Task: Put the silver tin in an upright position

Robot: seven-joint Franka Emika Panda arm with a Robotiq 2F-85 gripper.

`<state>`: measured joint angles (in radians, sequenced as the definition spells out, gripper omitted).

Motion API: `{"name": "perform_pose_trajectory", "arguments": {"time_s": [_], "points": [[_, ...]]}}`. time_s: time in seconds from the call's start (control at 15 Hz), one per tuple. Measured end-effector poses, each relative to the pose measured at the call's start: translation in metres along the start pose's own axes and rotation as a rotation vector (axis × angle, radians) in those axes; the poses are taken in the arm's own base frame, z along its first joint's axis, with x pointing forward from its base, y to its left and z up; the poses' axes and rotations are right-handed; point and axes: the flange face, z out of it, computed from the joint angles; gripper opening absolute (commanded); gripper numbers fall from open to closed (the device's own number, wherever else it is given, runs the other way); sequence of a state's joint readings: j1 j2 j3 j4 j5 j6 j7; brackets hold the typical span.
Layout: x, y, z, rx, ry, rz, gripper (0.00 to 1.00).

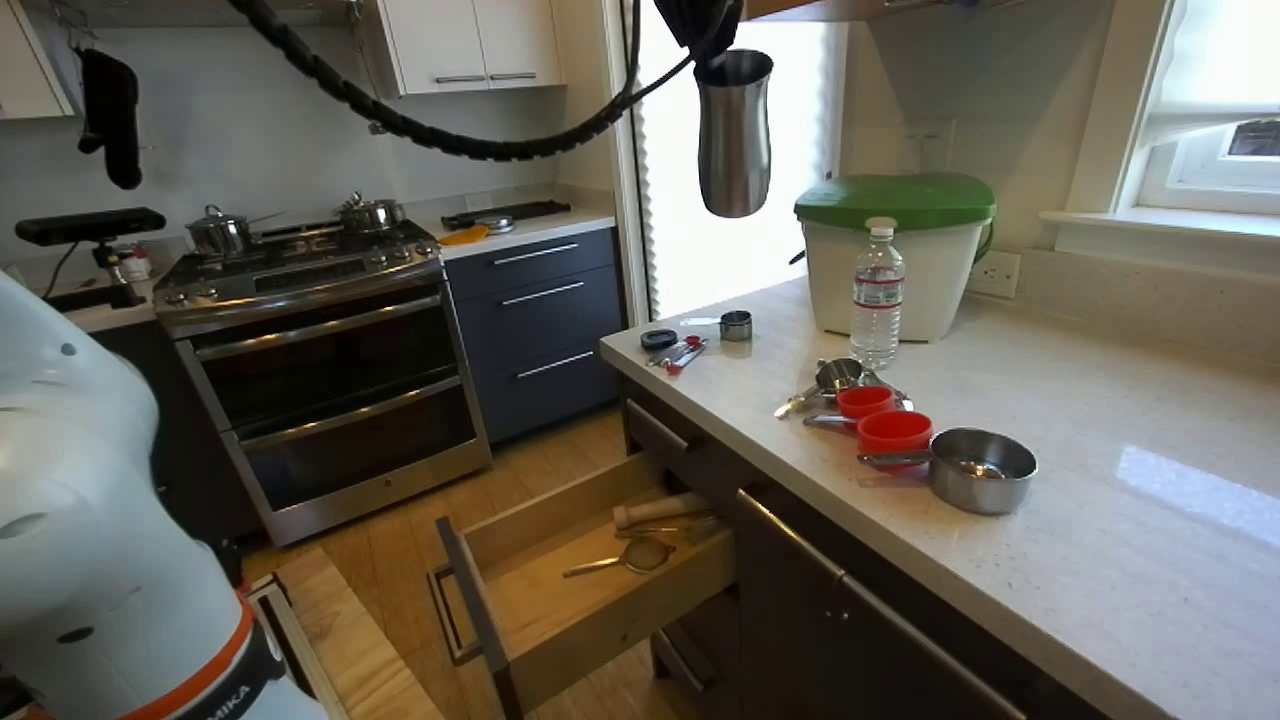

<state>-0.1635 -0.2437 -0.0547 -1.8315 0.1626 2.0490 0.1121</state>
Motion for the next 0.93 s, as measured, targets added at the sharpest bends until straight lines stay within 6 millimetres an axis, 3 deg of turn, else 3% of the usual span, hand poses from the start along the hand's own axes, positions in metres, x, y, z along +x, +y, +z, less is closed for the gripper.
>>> {"name": "perform_pose_trajectory", "arguments": {"time_s": [0.4,0.93], "points": [[0.0,-0.063,0.049,-0.168,-0.054,-0.231,0.01],[0.007,-0.082,0.125,-0.21,-0.129,-0.359,0.01]]}}
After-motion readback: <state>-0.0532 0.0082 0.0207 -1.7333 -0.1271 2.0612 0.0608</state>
